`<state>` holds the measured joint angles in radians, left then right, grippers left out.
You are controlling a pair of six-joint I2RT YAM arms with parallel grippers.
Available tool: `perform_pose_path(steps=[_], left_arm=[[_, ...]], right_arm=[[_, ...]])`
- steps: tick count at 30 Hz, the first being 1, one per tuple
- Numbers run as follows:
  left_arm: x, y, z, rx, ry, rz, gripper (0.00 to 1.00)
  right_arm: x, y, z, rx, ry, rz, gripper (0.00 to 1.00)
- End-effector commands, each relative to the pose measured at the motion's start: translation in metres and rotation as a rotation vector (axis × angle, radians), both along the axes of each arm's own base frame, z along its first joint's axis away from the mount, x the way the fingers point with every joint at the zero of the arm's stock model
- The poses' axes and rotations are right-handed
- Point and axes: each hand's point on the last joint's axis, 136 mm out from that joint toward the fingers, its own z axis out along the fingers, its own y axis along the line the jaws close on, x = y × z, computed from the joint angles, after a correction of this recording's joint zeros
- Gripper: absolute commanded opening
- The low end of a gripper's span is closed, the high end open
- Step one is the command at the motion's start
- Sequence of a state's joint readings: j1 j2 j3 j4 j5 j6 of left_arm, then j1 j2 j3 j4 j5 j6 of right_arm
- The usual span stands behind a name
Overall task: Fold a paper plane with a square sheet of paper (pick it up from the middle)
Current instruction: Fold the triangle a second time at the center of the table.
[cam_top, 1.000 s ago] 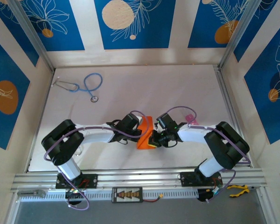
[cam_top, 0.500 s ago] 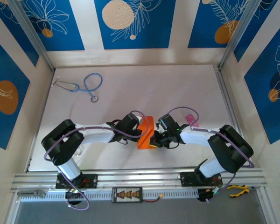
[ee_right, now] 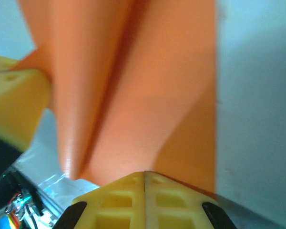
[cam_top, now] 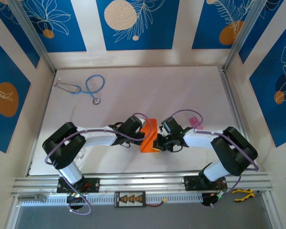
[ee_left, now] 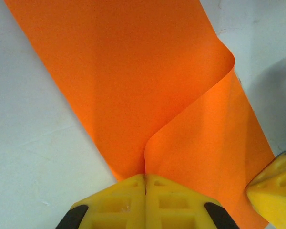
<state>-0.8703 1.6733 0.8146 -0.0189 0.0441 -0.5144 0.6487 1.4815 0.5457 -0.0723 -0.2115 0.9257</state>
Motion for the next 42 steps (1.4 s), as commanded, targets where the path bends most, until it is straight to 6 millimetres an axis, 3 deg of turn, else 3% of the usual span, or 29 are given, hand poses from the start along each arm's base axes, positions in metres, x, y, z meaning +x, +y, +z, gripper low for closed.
perform_pose_path(steps=[1, 8, 30, 37, 42], left_arm=[[0.003, 0.001, 0.000, -0.007, 0.008, 0.005, 0.00], [0.006, -0.001, 0.003, -0.008, -0.004, 0.004, 0.00], [0.007, -0.003, 0.000, -0.002, -0.004, -0.008, 0.00], [0.004, 0.000, -0.004, -0.003, 0.007, -0.003, 0.00], [0.002, 0.001, -0.004, -0.018, 0.015, 0.011, 0.00]], right_arm=[[-0.013, -0.019, -0.019, -0.092, 0.072, -0.020, 0.00], [-0.015, -0.027, -0.025, -0.137, 0.083, -0.015, 0.00], [-0.014, -0.022, -0.025, -0.126, 0.091, -0.011, 0.00], [-0.011, -0.019, -0.019, -0.109, 0.073, -0.011, 0.00], [-0.007, -0.006, -0.002, -0.034, 0.024, 0.021, 0.01]])
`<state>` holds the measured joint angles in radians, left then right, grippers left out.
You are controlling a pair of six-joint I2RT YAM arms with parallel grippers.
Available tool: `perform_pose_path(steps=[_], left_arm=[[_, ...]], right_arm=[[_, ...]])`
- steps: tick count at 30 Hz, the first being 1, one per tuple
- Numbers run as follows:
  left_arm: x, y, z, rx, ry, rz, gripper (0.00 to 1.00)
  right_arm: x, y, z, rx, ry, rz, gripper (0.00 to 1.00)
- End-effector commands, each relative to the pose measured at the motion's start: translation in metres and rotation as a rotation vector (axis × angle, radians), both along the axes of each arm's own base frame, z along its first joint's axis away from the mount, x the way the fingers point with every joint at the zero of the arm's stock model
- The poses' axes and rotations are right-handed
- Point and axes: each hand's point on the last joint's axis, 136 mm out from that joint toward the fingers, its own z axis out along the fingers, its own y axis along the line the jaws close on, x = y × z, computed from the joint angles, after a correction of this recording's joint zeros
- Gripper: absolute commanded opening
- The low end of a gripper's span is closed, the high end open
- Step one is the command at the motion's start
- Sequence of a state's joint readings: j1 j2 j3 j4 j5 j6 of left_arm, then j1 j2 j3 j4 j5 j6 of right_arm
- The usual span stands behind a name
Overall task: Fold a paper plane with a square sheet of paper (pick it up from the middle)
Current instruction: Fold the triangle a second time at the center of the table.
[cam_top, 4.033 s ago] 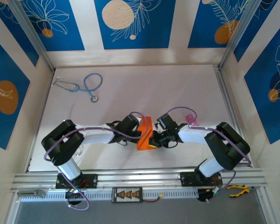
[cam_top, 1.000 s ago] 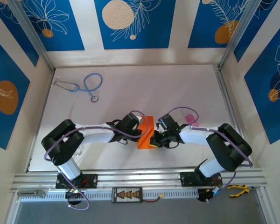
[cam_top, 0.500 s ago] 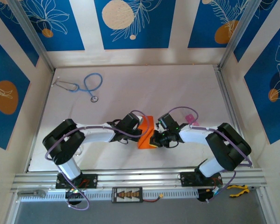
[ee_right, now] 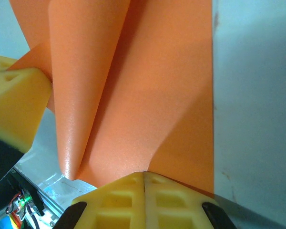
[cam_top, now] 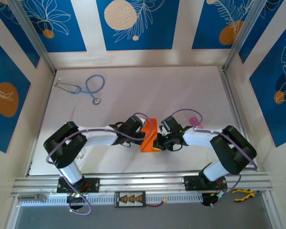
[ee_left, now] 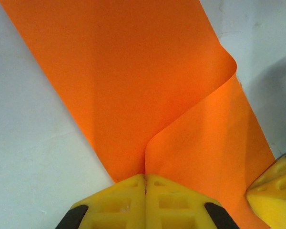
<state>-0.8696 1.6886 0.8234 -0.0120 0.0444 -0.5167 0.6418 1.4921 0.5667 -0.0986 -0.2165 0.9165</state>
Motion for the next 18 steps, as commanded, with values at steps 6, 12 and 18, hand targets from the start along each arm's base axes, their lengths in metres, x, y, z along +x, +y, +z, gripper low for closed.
perform_pose_path(steps=[6, 12, 18], left_arm=[[-0.003, 0.004, 0.000, -0.040, 0.030, 0.028, 0.00], [-0.006, 0.005, 0.003, -0.057, 0.043, 0.054, 0.00], [-0.010, 0.008, 0.006, -0.089, 0.055, 0.088, 0.00]], right_arm=[[-0.007, 0.010, 0.017, 0.046, -0.044, 0.045, 0.02], [-0.011, 0.011, 0.010, 0.036, -0.029, 0.041, 0.02], [-0.016, 0.000, -0.006, -0.038, 0.010, 0.024, 0.02]])
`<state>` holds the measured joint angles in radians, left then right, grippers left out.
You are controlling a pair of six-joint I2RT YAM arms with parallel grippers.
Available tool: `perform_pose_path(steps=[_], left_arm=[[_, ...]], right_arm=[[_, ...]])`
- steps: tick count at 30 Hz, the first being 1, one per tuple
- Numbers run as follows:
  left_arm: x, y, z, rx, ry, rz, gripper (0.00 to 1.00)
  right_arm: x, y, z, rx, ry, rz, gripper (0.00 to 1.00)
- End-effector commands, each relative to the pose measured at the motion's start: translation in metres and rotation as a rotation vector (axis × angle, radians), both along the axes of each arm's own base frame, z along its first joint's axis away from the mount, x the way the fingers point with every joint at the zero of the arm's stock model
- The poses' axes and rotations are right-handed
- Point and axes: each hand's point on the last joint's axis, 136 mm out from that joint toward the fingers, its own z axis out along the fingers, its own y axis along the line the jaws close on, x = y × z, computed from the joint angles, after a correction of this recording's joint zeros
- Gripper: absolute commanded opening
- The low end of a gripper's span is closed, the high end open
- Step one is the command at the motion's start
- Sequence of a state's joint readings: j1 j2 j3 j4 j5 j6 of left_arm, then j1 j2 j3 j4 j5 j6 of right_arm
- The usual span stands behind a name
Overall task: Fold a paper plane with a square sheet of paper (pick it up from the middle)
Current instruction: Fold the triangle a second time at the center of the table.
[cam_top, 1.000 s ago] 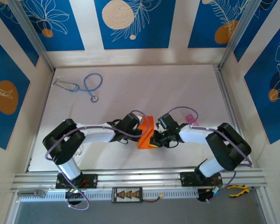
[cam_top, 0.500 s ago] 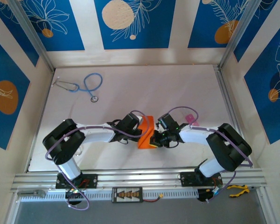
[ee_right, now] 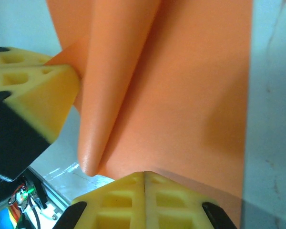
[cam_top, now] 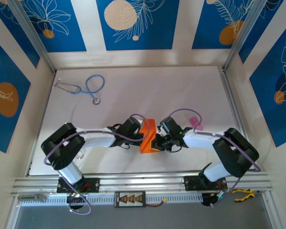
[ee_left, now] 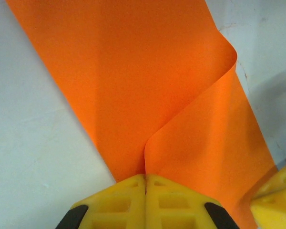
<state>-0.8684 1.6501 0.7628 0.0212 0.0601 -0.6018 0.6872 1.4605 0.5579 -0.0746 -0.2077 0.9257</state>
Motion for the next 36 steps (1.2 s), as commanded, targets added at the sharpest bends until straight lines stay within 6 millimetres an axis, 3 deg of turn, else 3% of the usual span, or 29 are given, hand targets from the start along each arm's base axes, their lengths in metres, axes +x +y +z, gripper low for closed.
perform_pose_path(steps=[1, 8, 14, 19, 24, 31, 36], left_arm=[[-0.002, 0.001, 0.008, -0.052, 0.012, 0.032, 0.00], [-0.009, 0.001, 0.011, -0.100, 0.028, 0.082, 0.00], [-0.010, 0.007, 0.012, -0.106, 0.035, 0.149, 0.00], [-0.009, 0.006, 0.014, -0.111, 0.034, 0.152, 0.00], [-0.009, 0.006, 0.014, -0.100, 0.031, 0.141, 0.00], [-0.004, 0.007, 0.023, -0.053, -0.021, 0.097, 0.00], [0.001, 0.000, 0.022, -0.013, -0.033, 0.035, 0.00]], right_arm=[[-0.010, -0.013, -0.016, -0.074, 0.049, -0.013, 0.02], [-0.011, -0.024, -0.017, -0.091, 0.047, -0.036, 0.02], [-0.005, -0.013, 0.000, -0.017, 0.006, -0.028, 0.02], [-0.005, -0.003, 0.001, 0.017, 0.012, -0.022, 0.03], [-0.005, -0.001, -0.007, -0.009, 0.026, -0.014, 0.03], [-0.016, -0.020, -0.033, -0.127, 0.098, -0.020, 0.01], [-0.015, -0.022, -0.035, -0.132, 0.105, -0.020, 0.02]])
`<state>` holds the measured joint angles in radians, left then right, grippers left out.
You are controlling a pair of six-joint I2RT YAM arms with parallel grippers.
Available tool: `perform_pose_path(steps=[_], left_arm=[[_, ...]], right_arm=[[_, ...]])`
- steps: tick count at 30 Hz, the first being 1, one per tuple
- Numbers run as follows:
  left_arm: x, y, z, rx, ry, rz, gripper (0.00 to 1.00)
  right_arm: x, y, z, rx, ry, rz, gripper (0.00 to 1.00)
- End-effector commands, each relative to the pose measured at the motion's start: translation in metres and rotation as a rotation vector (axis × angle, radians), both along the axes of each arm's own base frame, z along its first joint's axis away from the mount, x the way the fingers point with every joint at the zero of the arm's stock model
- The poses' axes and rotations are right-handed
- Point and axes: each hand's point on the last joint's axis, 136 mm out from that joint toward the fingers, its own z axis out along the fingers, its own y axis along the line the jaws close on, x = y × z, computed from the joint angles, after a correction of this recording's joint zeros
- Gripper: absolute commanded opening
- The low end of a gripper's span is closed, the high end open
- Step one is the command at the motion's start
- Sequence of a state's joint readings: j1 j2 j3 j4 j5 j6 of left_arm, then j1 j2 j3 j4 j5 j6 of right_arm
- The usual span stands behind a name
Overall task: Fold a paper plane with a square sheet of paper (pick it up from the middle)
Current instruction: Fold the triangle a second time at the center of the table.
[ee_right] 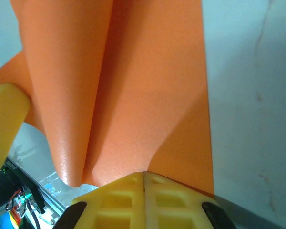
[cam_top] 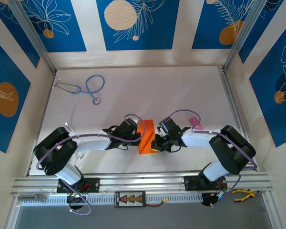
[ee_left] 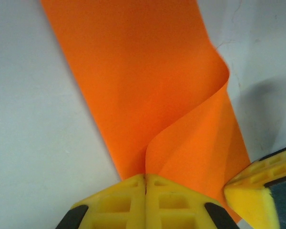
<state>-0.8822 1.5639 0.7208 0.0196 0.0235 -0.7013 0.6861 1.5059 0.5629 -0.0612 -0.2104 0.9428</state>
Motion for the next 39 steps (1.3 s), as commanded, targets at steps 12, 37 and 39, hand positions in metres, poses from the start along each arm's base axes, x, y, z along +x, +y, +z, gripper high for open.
perform_pose_path(steps=[12, 37, 39], left_arm=[[0.006, -0.008, -0.007, 0.083, -0.017, -0.075, 0.00], [-0.003, -0.002, -0.024, 0.090, 0.026, -0.069, 0.00], [-0.002, -0.002, -0.023, 0.090, 0.024, -0.067, 0.00]], right_arm=[[-0.013, -0.024, -0.024, -0.122, 0.069, -0.007, 0.01], [0.001, -0.025, 0.004, -0.095, -0.001, -0.038, 0.02], [0.001, -0.025, 0.004, -0.095, -0.003, -0.042, 0.02]])
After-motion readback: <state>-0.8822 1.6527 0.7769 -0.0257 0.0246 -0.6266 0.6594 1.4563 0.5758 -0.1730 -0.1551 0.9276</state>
